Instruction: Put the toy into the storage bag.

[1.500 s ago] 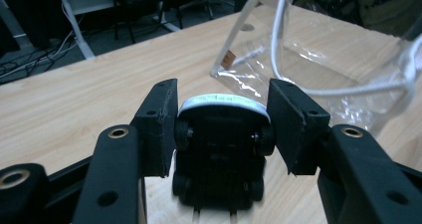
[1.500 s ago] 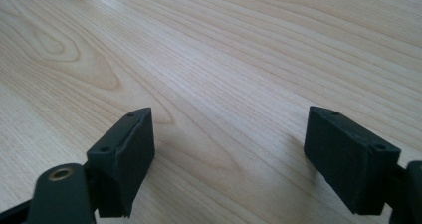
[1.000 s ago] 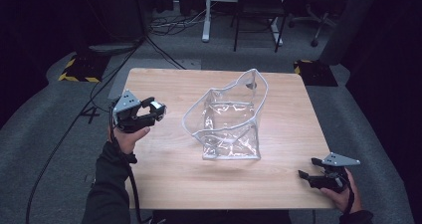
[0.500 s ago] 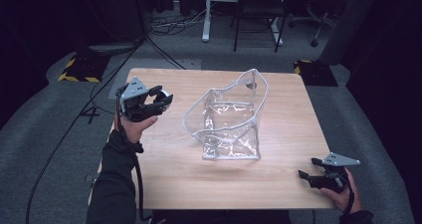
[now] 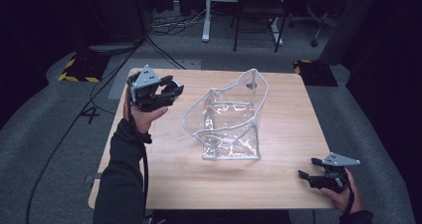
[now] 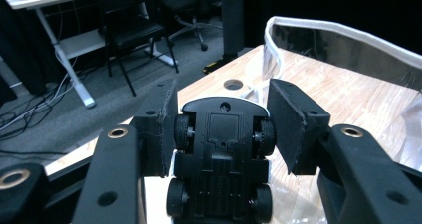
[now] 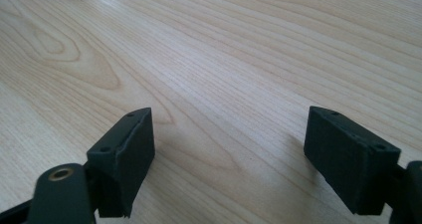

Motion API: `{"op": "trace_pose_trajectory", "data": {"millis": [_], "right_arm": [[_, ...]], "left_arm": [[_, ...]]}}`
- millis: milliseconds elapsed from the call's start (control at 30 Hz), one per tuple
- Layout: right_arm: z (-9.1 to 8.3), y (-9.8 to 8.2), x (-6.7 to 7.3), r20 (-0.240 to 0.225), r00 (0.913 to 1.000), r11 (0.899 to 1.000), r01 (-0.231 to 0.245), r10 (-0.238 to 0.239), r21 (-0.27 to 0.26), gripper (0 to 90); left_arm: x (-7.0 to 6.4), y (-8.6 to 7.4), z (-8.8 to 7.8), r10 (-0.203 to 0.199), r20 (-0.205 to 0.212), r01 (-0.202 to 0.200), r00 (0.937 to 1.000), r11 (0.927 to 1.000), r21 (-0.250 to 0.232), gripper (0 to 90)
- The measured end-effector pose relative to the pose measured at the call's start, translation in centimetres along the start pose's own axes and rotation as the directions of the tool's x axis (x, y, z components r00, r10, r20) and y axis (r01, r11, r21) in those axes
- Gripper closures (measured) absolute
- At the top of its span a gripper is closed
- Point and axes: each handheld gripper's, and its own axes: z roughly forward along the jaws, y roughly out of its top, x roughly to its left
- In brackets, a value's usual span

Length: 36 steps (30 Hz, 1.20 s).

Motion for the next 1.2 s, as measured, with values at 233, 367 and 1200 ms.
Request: {"op": "trace_pose_trajectory", "data": {"millis": [233,367,1200], "right_arm": [[0.0,0.0,0.0,-0.001,1.0000,1.000,-0.001,0.001,0.000,20.2],[0.0,0.0,0.0,-0.001,1.0000,1.000,0.000,0.000,0.000,20.2],[0.0,0.0,0.0,-0.002,1.0000,1.000,-0.003,0.003,-0.001,20.2]], "left_arm": [[-1.0,1.0,1.9,0.016,0.027,-0.016,0.9995,0.9999,0.004,48.2],[-1.7,1.7,2.9,0.028,0.056,-0.028,0.9981,0.9996,0.007,48.2],[-4.4,5.9,7.3,0.067,0.137,-0.065,0.9882,0.9977,-0.020,48.2]]}}
